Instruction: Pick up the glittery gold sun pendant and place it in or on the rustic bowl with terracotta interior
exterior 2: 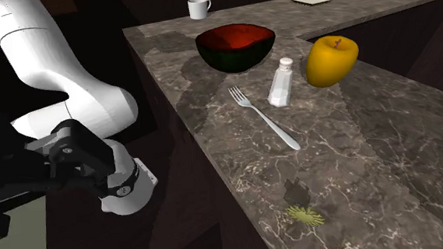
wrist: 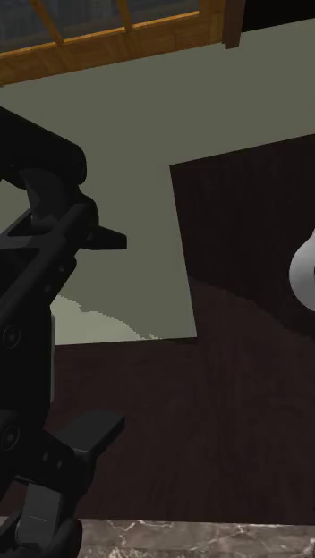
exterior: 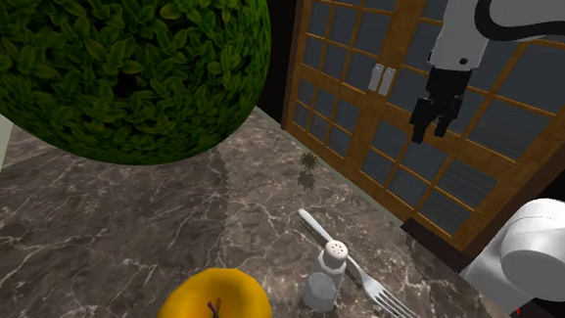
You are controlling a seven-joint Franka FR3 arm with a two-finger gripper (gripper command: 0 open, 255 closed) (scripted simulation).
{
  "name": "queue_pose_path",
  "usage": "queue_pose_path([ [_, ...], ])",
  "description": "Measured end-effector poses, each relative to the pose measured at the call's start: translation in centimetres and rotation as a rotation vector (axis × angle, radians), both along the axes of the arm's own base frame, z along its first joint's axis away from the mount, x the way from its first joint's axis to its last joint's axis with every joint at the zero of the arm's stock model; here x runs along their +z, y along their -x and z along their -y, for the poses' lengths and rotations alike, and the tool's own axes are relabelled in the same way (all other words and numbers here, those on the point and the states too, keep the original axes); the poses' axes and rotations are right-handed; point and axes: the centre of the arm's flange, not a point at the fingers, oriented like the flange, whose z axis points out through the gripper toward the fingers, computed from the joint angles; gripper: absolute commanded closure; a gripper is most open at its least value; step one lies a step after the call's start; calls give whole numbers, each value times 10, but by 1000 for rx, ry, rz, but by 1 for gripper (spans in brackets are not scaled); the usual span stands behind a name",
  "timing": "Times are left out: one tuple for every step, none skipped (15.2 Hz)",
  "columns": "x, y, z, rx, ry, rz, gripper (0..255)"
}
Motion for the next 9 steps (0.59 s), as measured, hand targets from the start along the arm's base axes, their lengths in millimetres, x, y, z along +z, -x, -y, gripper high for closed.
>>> queue_pose_path([
  [0, 0, 0, 0, 0, 0, 0],
  [-1, -2, -4, 20, -1, 15, 0],
  [-4, -5, -9, 50, -3, 39, 0],
  [-4, -10, -15, 86, -4, 68, 0],
  [-7, -14, -24, 125, -6, 100, 0],
  [-8, -19, -35, 166, -8, 133, 0],
  [-10, -22, -44, 206, -11, 167, 0],
  [-12, -27, -51, 247, -13, 200, 0],
  [-13, -33, -59, 289, -15, 234, 0],
])
